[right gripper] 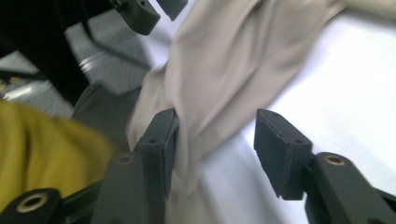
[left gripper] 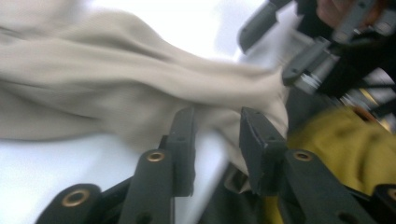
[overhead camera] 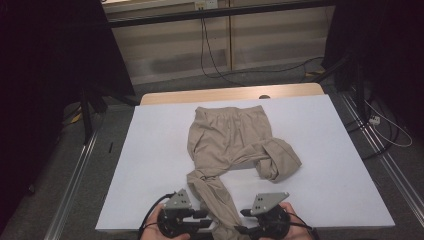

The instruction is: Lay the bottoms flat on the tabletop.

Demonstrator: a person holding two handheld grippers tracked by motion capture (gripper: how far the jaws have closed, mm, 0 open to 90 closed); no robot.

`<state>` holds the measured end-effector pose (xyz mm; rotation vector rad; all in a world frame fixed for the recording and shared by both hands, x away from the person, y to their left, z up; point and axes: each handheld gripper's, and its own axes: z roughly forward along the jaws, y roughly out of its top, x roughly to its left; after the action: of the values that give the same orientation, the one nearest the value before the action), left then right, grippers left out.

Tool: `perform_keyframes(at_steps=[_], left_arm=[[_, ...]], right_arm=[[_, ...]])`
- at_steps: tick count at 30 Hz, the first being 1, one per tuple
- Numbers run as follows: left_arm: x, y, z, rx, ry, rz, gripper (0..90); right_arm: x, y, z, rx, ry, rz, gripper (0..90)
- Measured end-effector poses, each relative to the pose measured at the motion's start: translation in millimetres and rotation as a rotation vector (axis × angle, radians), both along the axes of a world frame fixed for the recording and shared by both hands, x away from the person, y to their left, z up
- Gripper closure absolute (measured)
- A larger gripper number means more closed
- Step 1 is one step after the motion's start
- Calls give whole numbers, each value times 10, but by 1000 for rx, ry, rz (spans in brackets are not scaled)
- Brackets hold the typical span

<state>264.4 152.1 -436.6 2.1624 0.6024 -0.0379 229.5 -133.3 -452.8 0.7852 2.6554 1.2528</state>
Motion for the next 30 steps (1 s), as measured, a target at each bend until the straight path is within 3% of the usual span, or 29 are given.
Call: perform_keyframes(at_steps=[2, 5, 9, 10, 11, 12, 14, 22, 26, 28, 30], left_arm=[[83, 52, 29, -20, -27, 42, 624], [160, 94, 53, -17, -88, 94, 576], [288, 141, 3, -9, -104, 151, 532], [313, 137, -22, -4, -92, 153, 528], [330, 123, -47, 4, -86, 155, 528], [341, 100, -68, 17, -83, 155, 518], [346, 43, -98, 37, -76, 134, 520], [215, -113, -118, 60, -77, 52, 520], [190, -138, -115, 63, -79, 42, 504], [202, -116, -106, 58, -96, 70, 451], [233, -65, -87, 53, -110, 103, 375]], right_arm=[[110, 18, 29, 16, -23, -31, 469], [325, 89, 36, 4, -51, -72, 469], [600, 248, -10, -23, -79, -78, 482], [648, 288, -22, -23, -86, -73, 484], [681, 330, -37, -27, -90, -69, 521], [700, 363, -51, -33, -92, -66, 631], [677, 377, -79, -43, -71, -24, 900], [217, 143, -58, -48, 31, 65, 900], [85, 70, -31, -61, 37, 69, 891], [128, 59, -1, -50, 20, 49, 710], [217, 63, 60, -31, -13, -5, 638]])
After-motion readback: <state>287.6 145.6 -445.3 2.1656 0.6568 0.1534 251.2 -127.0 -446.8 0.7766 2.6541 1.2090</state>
